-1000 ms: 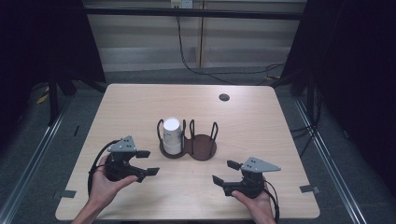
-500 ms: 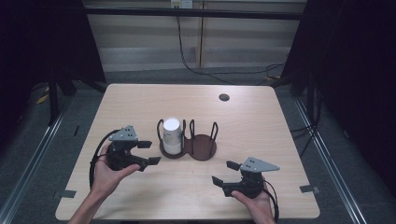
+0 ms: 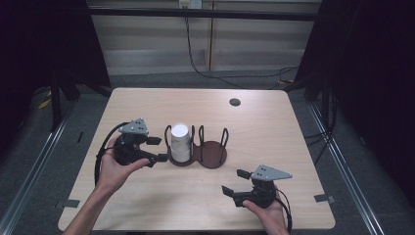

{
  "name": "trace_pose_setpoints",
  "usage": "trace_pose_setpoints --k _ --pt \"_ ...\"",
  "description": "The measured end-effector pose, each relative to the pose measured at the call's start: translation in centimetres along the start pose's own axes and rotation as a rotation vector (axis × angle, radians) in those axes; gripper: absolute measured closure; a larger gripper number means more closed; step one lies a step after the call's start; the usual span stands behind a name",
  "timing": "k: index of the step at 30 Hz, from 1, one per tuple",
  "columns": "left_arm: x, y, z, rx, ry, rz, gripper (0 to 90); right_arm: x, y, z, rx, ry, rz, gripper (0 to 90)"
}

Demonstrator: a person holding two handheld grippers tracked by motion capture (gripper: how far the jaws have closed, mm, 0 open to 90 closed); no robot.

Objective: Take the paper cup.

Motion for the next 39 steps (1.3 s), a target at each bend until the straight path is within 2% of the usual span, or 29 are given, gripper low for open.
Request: trace_pose_setpoints --k 5,8,11,12,14,16,21,27,28,30,31,32,33,34,35,36,39 --pt "-0.3 -0.5 -0.2 0.011 -0.023 -0.002 30.5 0.1 -0.1 0.0 -0.002 -0.004 0.006 17.7" --pt "-0.6 -0.8 -0.3 0.007 -0.034 0.000 31.4 0.1 -0.1 0.0 -0.002 -0.006 0.004 17.8" --pt "-0.8 -1.2 -0.2 0.006 -0.069 -0.018 31.4 0.1 0.0 0.0 -0.003 -0.011 0.002 18.0" --pt "-0.9 -1.3 -0.2 0.005 -0.067 -0.010 31.6 0.1 0.0 0.1 -0.003 -0.010 0.001 17.9" --pt "-1.1 -1.6 -0.2 0.003 -0.081 -0.024 31.7 0.1 0.0 0.1 -0.004 -0.009 0.001 17.9" --pt "-1.3 -1.6 -0.2 -0.001 -0.085 -0.020 31.7 0.1 0.0 0.1 -0.003 -0.009 0.001 17.9" --pt "-1.9 -1.7 -0.3 0.029 -0.110 -0.047 30.6 0.1 -0.1 0.0 -0.004 -0.013 0.005 17.8" --pt "-2.5 -2.2 -0.5 0.031 -0.122 -0.048 28.1 0.1 0.1 0.1 -0.003 -0.008 -0.003 17.6" --pt "-2.4 -2.3 -0.6 0.034 -0.154 -0.057 28.2 0.1 0.1 0.1 -0.006 -0.009 0.000 17.6" --pt "-2.5 -2.2 -0.7 0.049 -0.168 -0.075 29.1 0.1 0.0 0.1 -0.006 -0.012 0.002 17.6" --pt "-2.7 -2.2 -0.9 0.039 -0.163 -0.064 31.7 0.2 0.0 0.0 -0.008 -0.015 0.002 17.5" --pt "-2.6 -2.3 -0.8 0.043 -0.183 -0.083 33.1 0.2 0.0 0.0 -0.008 -0.018 0.003 17.5" --pt "-2.6 -2.2 -1.0 0.042 -0.186 -0.078 32.6 0.2 -0.1 0.0 -0.006 -0.019 0.000 17.5" --pt "-2.5 -2.3 -1.0 0.047 -0.202 -0.090 33.7 0.2 -0.1 -0.1 -0.010 -0.019 0.002 17.5" --pt "-2.6 -2.3 -1.1 0.044 -0.201 -0.074 34.7 0.3 -0.1 -0.1 -0.007 -0.022 0.001 17.6" --pt "-2.5 -2.4 -1.0 0.048 -0.215 -0.089 34.0 0.3 -0.1 -0.2 -0.008 -0.022 0.003 17.6" --pt "-2.7 -2.7 -1.1 0.046 -0.222 -0.078 33.7 0.3 -0.1 -0.2 -0.010 -0.025 0.003 17.7"
Point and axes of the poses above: each handheld gripper's, and its own axes: z roughly backward along the jaws, x roughly out of its underside, y roughly to its right, the point moved 9 cm from there along -z, roughly forward along the jaws, and after that the axes turned 15 degrees about -z, right-handed, at the moved point
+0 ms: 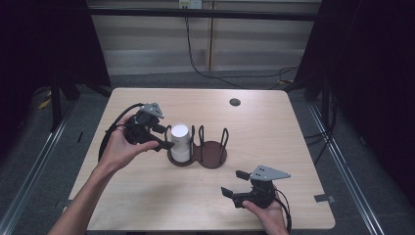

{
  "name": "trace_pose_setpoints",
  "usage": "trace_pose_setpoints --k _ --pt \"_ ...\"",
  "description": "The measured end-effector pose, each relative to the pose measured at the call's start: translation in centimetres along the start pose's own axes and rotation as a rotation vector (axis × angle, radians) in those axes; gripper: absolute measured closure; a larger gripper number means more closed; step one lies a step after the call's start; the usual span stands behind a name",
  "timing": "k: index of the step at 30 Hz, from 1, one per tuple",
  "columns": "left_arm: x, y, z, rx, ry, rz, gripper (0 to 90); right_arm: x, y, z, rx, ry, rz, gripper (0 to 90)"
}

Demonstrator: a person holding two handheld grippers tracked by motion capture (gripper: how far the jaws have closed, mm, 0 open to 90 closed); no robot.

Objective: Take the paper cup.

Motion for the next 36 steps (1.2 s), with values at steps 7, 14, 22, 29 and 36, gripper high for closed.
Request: trace_pose_setpoints --k 7,14,22,29,36 --pt "-0.7 -0.9 -0.3 0.034 -0.045 -0.019 34.2 0.0 0.1 0.0 0.001 -0.003 -0.003 17.6" --pt "-1.5 -1.7 -1.4 0.056 -0.100 -0.032 32.1 0.1 0.0 0.1 -0.004 -0.003 -0.002 17.6" --pt "-2.4 -2.0 -2.7 0.052 -0.190 -0.062 29.1 0.2 -0.1 0.1 -0.010 -0.007 0.002 17.4" --pt "-2.6 -2.7 -3.8 0.065 -0.217 -0.032 29.4 0.4 -0.3 -0.1 -0.014 -0.020 0.009 17.4" --pt "-2.5 -2.9 -4.5 0.066 -0.253 -0.038 31.1 0.5 -0.3 -0.2 -0.015 -0.027 0.014 17.3"
Point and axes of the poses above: each handheld gripper's, and its own axes: z roughly backward along the jaws, x roughly out of its underside, y roughly to its right, the point moved 9 cm from there along -z, roughly forward along the jaws, and after that the axes turned 15 degrees about -z, right-handed, at the moved point
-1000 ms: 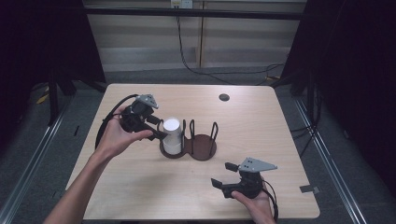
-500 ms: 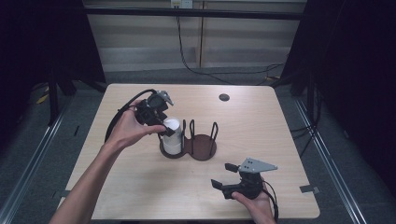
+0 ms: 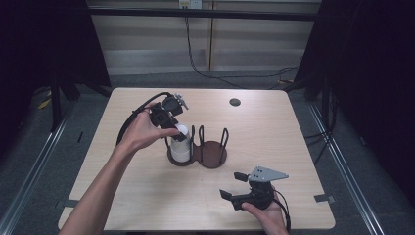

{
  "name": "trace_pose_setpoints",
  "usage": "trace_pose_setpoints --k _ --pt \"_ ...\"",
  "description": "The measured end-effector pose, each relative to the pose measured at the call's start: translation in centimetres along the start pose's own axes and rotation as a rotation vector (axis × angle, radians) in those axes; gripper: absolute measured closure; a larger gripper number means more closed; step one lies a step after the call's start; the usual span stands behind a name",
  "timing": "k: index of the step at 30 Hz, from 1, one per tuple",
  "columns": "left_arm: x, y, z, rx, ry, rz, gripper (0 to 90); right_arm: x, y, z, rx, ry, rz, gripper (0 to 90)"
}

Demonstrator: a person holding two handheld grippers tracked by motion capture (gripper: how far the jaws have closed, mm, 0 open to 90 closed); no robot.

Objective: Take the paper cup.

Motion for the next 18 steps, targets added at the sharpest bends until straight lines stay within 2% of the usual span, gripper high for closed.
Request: trace_pose_setpoints --k 1,3,5,6,7,9,12,13,14,18 --pt "0.0 -0.1 -0.1 0.007 -0.020 -0.012 31.0 0.0 0.0 0.0 -0.001 -0.001 0.002 17.3" --pt "-0.1 0.0 -0.1 0.004 -0.019 0.002 31.7 0.0 -0.1 0.0 0.000 -0.003 0.001 17.2" --pt "-0.2 -0.2 -0.1 0.013 -0.033 -0.003 32.5 0.1 -0.1 0.0 0.000 -0.003 0.002 17.2" --pt "-0.3 -0.2 -0.3 0.001 -0.026 0.009 32.5 0.1 -0.1 0.0 -0.001 -0.004 0.002 17.2" --pt "-0.2 -0.2 -0.2 0.020 -0.044 -0.003 32.5 0.1 -0.1 0.0 -0.001 -0.004 0.002 17.2" --pt "-0.4 -0.2 -0.3 0.019 -0.038 0.006 32.7 0.1 -0.1 0.0 -0.001 -0.004 0.002 17.2" --pt "-0.3 -0.3 -0.6 0.019 -0.050 -0.003 32.5 0.1 -0.1 0.0 -0.001 -0.004 0.003 17.2" --pt "0.0 -0.4 -0.8 0.024 -0.076 0.004 32.4 0.1 -0.1 0.0 0.000 -0.004 0.002 17.2" --pt "0.0 -0.5 -1.0 0.026 -0.068 0.015 31.9 0.1 -0.1 0.0 0.000 -0.004 0.003 17.1" --pt "0.1 -0.6 -1.2 0.041 -0.070 0.020 32.4 0.1 -0.1 -0.1 0.000 -0.005 0.004 17.1"
Point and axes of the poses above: each handheld gripper's, and its own axes: z roughly backward along the jaws, x roughly out of its underside, y roughly to its right, the point moved 9 cm from there along -z, roughly forward along the jaws, and after that the axes turned 15 degrees about -z, right-handed, at the moved point
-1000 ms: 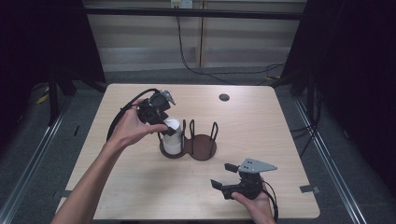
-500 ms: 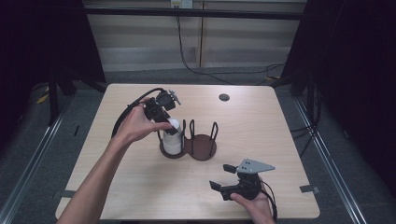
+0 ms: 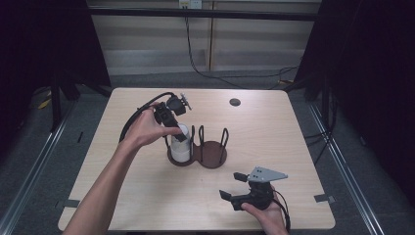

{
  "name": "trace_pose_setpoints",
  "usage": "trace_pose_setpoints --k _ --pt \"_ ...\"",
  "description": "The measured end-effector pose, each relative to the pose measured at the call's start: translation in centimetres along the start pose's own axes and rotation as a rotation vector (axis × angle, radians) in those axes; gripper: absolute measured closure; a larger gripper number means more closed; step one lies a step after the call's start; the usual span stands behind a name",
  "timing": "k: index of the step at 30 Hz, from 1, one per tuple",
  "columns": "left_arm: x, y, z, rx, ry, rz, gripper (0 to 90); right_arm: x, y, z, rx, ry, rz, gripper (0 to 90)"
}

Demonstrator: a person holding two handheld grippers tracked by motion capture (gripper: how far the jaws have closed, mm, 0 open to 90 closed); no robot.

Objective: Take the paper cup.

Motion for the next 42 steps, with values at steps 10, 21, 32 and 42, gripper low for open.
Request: trace_pose_setpoints --k 10,21,32,42 --pt "-0.1 0.1 -0.5 0.004 -0.035 -0.012 34.2 0.0 0.0 -0.1 -0.002 -0.003 -0.001 17.1" --pt "-0.2 0.3 -0.1 -0.002 -0.050 -0.036 35.2 0.1 0.0 -0.1 -0.001 -0.008 -0.003 17.1" --pt "-0.7 0.5 0.8 -0.012 -0.025 -0.006 35.5 0.1 0.0 -0.2 -0.002 -0.011 0.001 17.3" --pt "-0.6 0.4 1.7 -0.014 -0.022 -0.007 36.2 0.1 0.0 -0.2 0.000 -0.011 0.003 17.2"
Point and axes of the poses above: each handheld gripper's, and its own axes: z roughly backward along the jaws, x roughly out of its underside, y roughly to its right, the point moved 9 cm from there along -z, roughly forward along the jaws, and after that the axes turned 15 degrees about -z, right-handed, at the moved point
